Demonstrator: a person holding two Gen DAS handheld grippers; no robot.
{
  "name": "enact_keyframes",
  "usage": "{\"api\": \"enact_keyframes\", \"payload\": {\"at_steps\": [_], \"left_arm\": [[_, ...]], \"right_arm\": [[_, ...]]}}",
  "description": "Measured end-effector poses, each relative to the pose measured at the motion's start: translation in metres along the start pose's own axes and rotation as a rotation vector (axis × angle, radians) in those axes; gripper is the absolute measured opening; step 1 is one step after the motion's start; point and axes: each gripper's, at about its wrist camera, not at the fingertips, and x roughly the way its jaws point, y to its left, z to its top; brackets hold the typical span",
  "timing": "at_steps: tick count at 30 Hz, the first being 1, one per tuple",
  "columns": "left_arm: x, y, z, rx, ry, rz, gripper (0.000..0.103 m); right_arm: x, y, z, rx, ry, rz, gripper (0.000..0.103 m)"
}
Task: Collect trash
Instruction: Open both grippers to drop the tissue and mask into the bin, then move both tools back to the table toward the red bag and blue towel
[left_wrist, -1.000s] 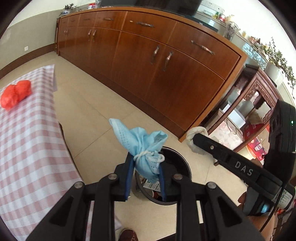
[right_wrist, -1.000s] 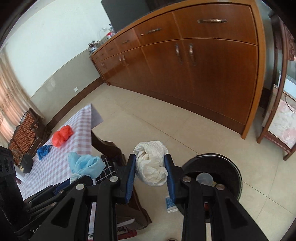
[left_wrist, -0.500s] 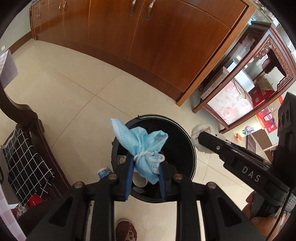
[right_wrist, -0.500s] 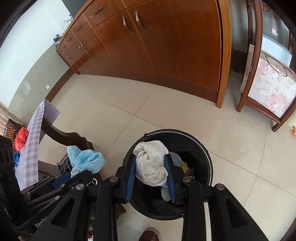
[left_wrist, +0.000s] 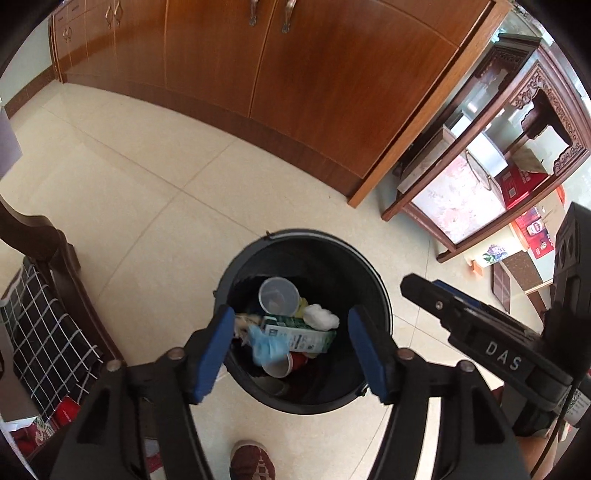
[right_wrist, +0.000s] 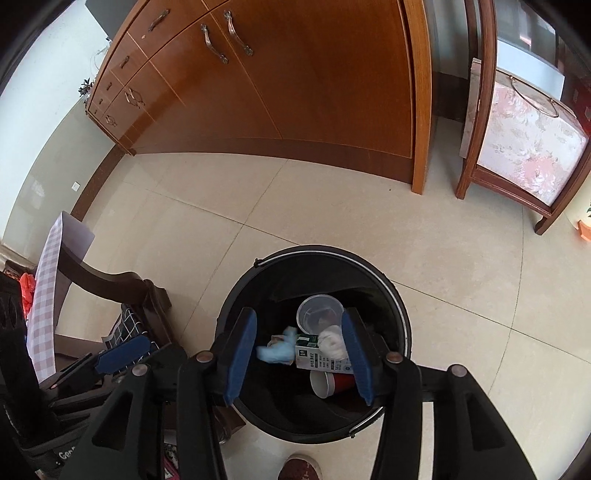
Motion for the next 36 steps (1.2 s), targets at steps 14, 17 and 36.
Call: {"api": "enact_keyframes", "payload": {"at_steps": [14, 17, 36], "left_arm": [[-0.122, 0.024, -0.016, -0.033, -0.228, 0.1, 0.066], [-0.15, 0.037, -0.027, -0.077, -0.268, 0.115, 0.066], [-0.289, 0.207, -0.124, -0.407, -0.46, 0.385, 0.066]], "right_arm": [[-0.09, 0.062, -0.006, -0.14, -0.13, 0.058, 0.055], [-0.111, 0.09, -0.012, -0.19, -0.161, 0.094, 0.059], [-0.16, 0.323, -0.079, -0.569, -0.19, 0.361, 0.074]]}}
